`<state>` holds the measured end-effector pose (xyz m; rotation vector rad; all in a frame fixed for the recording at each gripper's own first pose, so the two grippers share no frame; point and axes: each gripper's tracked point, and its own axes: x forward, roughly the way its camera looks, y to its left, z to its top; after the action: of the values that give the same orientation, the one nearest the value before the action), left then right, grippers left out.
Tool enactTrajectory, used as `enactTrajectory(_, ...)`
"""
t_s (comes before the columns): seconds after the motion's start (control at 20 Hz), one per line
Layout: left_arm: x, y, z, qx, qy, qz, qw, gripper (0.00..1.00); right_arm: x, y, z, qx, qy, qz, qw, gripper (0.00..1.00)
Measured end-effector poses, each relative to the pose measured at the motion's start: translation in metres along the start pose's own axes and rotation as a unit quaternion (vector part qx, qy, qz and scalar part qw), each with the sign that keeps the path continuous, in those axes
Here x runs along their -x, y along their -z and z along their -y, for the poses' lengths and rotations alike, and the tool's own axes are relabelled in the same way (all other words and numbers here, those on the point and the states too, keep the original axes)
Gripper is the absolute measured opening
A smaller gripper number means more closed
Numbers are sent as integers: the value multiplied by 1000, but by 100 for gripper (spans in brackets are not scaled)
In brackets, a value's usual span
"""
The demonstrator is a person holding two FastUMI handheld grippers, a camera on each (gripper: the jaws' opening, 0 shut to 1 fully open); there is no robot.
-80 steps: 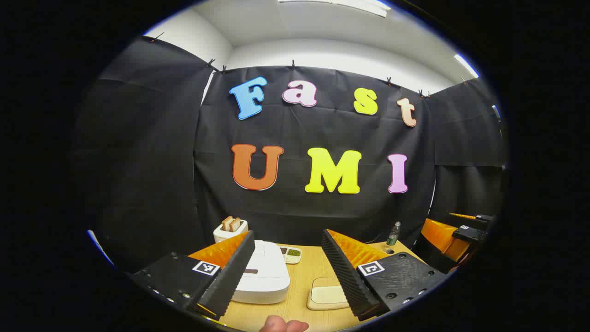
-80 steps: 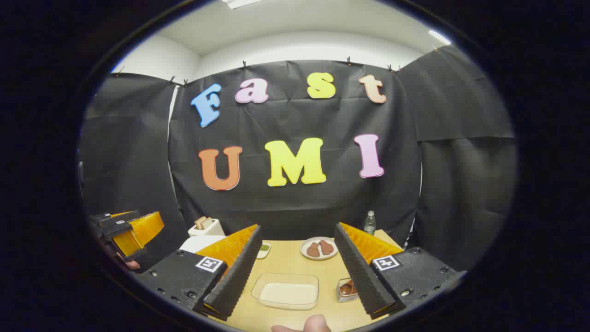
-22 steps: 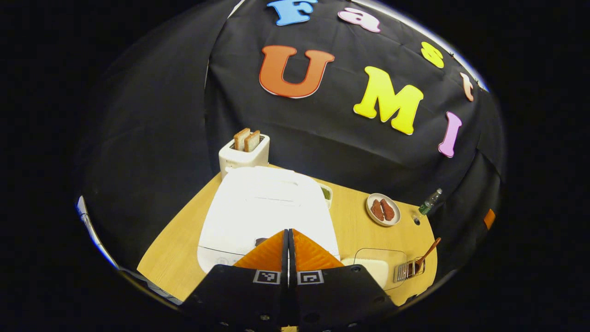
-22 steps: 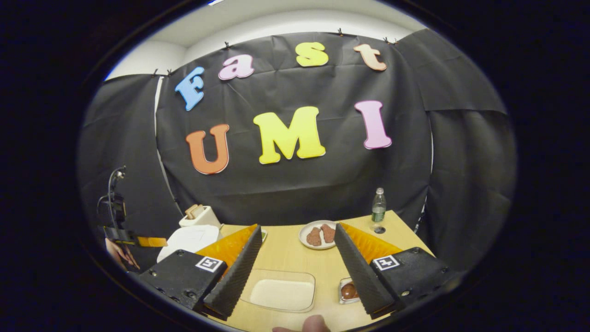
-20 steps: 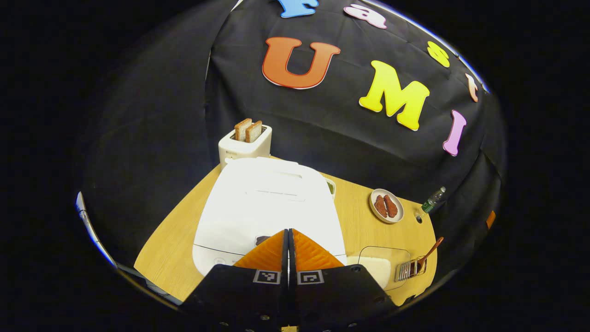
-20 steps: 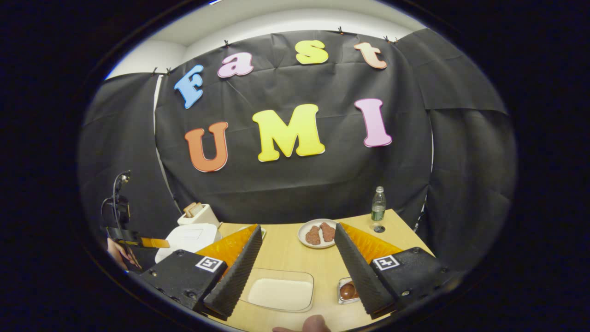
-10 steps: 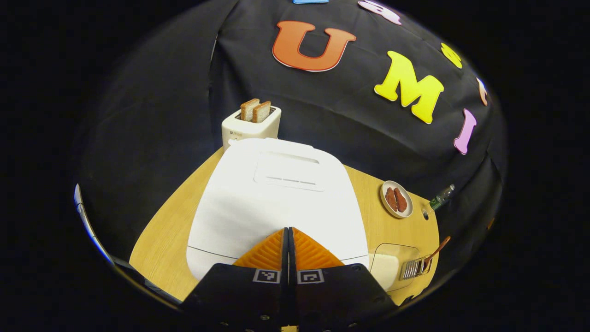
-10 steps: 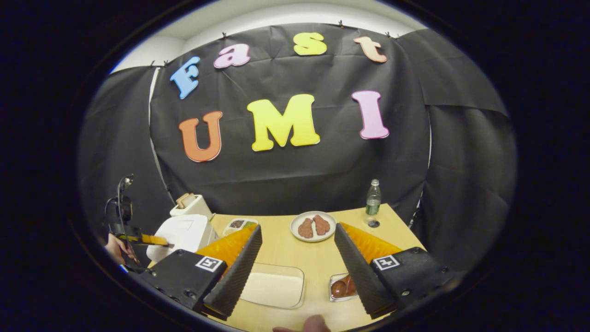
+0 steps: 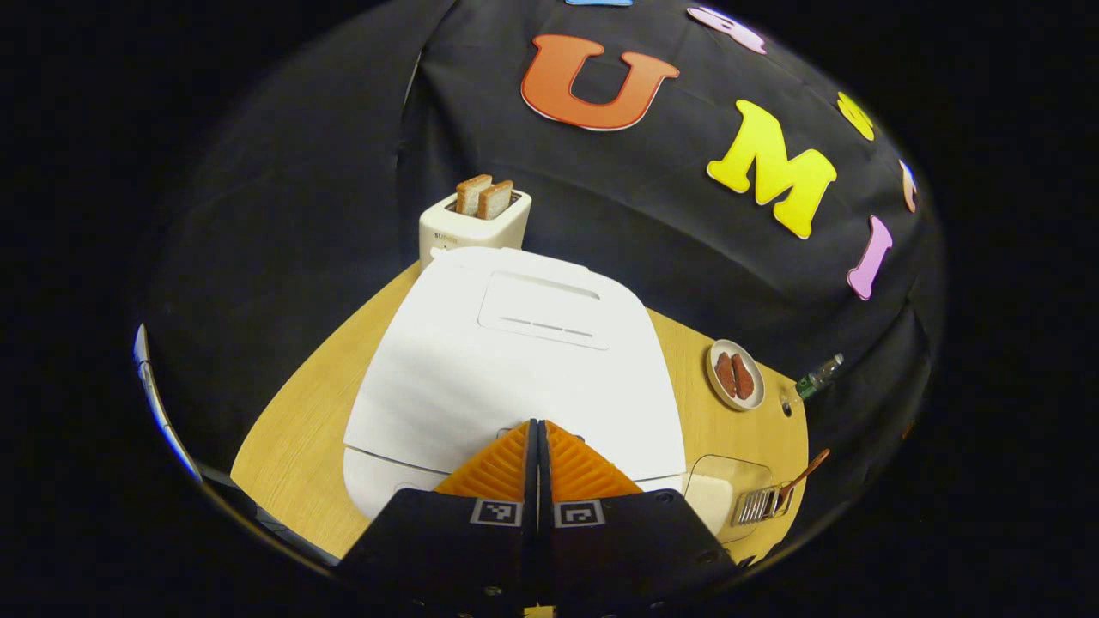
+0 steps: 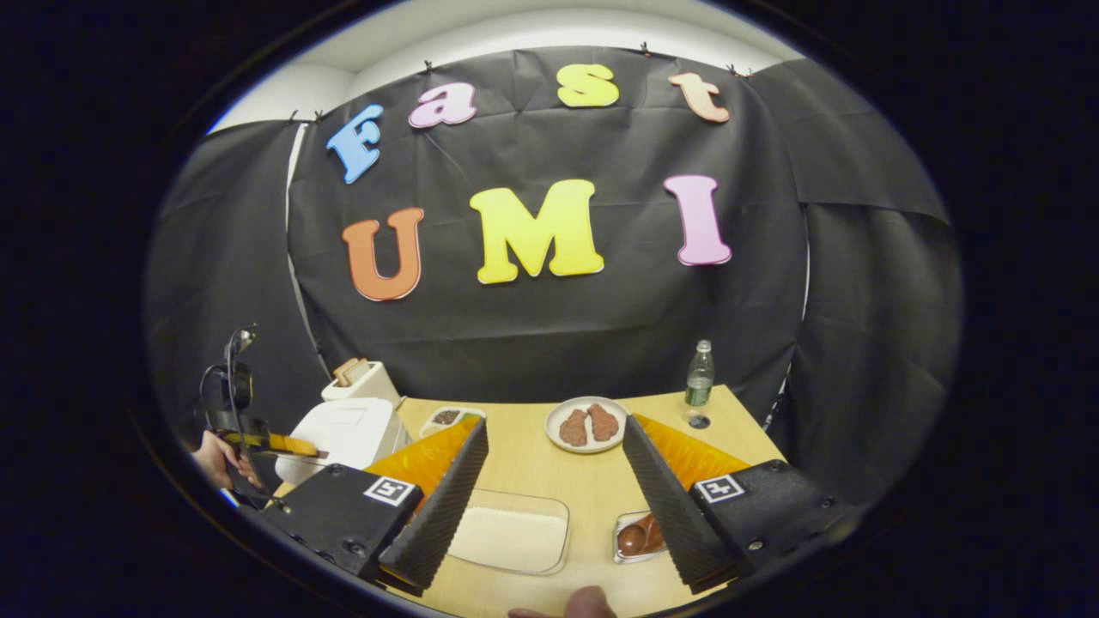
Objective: Close the left gripper, press the button to open the rice cooker; take a wooden spoon from the chopstick holder with the right hand, scoop a spoonful of rice and pour it into the rice cooker, then put the wooden spoon back into the chopstick holder.
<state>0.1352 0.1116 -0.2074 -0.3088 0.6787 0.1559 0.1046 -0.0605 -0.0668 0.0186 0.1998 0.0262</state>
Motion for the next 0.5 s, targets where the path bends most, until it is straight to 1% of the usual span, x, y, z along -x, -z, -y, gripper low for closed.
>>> enactTrajectory(0.1, 16, -26, 10, -5, 7, 44, 999, 0, 3, -3, 6, -2, 4, 5, 1000, 100)
enactTrajectory(0.2, 28, -55, 17, -23, 8, 94, 995, 1, 8, -3, 11, -4, 9, 3, 1000, 100)
enactTrajectory(0.4, 52, -98, 27, -49, 2, 157, 986, 0, 25, -8, 28, -5, 27, 14, 1000, 99)
enactTrajectory(0.45, 54, -108, 32, -49, 5, 172, 984, 3, 29, -7, 32, -4, 31, 14, 999, 99)
enactTrajectory(0.5, 60, -116, 37, -50, 10, 188, 981, 10, 31, -7, 35, -4, 36, 13, 999, 99)
